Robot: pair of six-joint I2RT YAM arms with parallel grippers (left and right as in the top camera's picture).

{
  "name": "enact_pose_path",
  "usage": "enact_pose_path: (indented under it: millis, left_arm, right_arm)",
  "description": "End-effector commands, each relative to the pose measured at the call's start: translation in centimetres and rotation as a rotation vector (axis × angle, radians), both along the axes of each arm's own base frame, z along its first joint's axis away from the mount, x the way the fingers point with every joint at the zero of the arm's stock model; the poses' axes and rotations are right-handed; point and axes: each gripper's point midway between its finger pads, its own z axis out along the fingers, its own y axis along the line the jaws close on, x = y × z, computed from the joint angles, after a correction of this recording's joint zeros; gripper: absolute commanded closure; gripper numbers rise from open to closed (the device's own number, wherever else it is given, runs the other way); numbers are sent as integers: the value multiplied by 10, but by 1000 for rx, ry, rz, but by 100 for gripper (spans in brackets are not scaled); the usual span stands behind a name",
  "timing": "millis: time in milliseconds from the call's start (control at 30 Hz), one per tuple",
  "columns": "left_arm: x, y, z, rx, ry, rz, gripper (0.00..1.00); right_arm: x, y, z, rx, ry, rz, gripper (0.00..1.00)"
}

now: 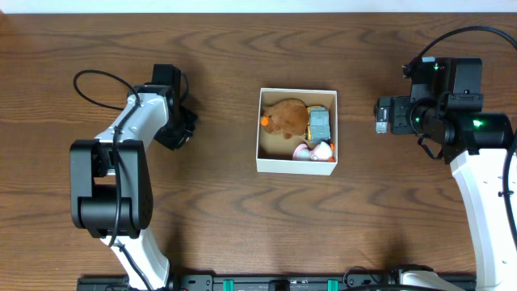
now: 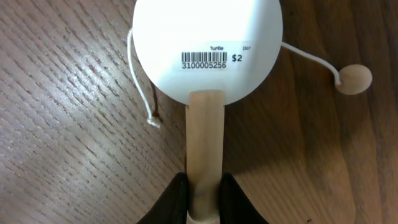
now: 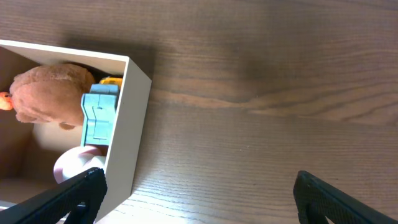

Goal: Pack container
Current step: 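Reach the left gripper to the white paddle toy and grasp its handle, then carry the paddle toy with the left gripper and drop it in the box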

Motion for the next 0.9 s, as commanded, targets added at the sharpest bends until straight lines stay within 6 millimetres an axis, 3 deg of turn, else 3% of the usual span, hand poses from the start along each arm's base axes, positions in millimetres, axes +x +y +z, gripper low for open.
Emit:
enact_pose_path:
  millis: [0,67,233,333,433,567,700,867]
  left_arm:
    - [-4,2,-6,8,21,5,86]
    - [-4,2,-6,8,20,5,94]
    - [-1,2,4,11,3,-28,94]
    - [7,-2,25,18,-51,-98,94]
    - [17,-14,59,32,-150,-209,94]
    - [18,-49,118,68,-318,-452,94]
    - [1,-101,170,104,-471,-740,94]
    - [-27,-167,194,117,-577,-1047,94]
  right_arm:
    - [0,-1,-2,9,8,-5,2]
    - [0,-1,-2,9,8,-5,2]
    - [0,-1,-2,0,6,1,1]
    - [1,-1,-2,0,5,2,1]
    - [1,-1,-2,0,5,1,2]
    - [1,-1,-2,0,5,1,1]
    - [2,-1,-1,0,1,1,1]
    - [2,-1,-1,0,0,1,1]
